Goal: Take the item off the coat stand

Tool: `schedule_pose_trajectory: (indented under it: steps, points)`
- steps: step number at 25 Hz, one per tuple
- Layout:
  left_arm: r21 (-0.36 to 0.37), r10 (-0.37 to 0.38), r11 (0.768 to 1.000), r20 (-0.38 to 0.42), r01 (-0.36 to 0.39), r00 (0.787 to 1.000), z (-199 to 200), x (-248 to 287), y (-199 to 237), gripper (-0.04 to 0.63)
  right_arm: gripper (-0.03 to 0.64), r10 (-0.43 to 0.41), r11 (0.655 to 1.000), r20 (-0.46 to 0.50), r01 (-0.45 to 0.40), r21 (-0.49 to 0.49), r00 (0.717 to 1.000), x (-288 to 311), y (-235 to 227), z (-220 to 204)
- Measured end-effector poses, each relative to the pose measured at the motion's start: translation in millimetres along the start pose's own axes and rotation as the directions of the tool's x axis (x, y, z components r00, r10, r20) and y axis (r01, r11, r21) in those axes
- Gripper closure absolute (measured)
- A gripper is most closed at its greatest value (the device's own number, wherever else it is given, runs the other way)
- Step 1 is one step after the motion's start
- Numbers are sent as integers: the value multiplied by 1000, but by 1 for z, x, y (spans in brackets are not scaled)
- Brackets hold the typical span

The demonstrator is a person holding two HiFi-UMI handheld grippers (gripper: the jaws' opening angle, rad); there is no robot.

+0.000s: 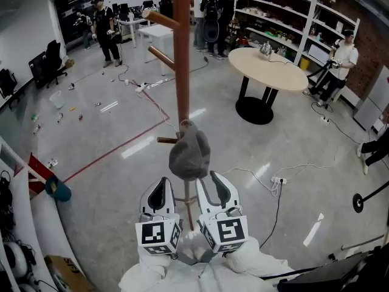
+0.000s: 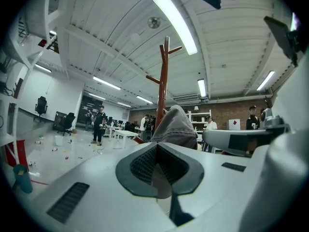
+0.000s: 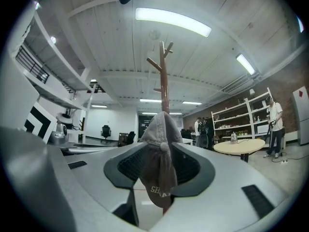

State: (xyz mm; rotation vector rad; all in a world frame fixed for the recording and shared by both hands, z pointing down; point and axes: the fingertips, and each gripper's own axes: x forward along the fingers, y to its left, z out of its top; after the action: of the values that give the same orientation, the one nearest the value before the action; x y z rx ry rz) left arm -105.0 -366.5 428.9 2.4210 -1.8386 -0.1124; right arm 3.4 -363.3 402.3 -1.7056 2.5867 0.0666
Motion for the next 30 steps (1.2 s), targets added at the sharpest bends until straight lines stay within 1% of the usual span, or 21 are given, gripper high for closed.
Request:
schedule_pose_trajectory:
  steps: [1, 5, 10, 14, 20, 26, 27, 29, 30]
  points:
    - [-1, -1, 1000, -3, 1, 1000, -1, 1, 0, 603, 453, 11, 1000, -9, -11, 6, 1000, 2, 0, -2]
    - [-7, -4, 1000, -7, 4, 1000, -3, 3, -1, 603, 403, 51, 999, -65, -50, 13, 997, 12, 1, -11]
    - [-8, 6, 1000, -8, -6, 1000, -3, 4, 3, 603, 354, 78, 997, -100, -76, 22, 992, 24, 3, -18]
    - [-10, 28, 1000, -16, -28, 999, -4, 2, 10, 603, 353, 89, 996, -108, -86, 26, 990, 37, -1, -20]
    - [-8, 54, 998, -21, -55, 998, -6, 2, 18, 603, 354, 160, 987, -148, -160, 15, 976, 50, 6, -26]
    - [6, 60, 998, -29, -60, 998, -8, 1, 17, 603, 359, 180, 984, -130, -176, 40, 975, 54, 8, -24]
    - [8, 62, 998, -30, -62, 998, -8, 1, 18, 603, 373, 181, 983, -130, -177, 42, 975, 54, 8, -23]
    - [9, 65, 998, -30, -65, 997, -8, 0, 19, 603, 438, 178, 984, -130, -174, 43, 975, 53, 7, -22]
    - [9, 65, 998, -29, -65, 997, -8, 0, 19, 603, 450, 175, 984, -129, -171, 44, 976, 52, 7, -22]
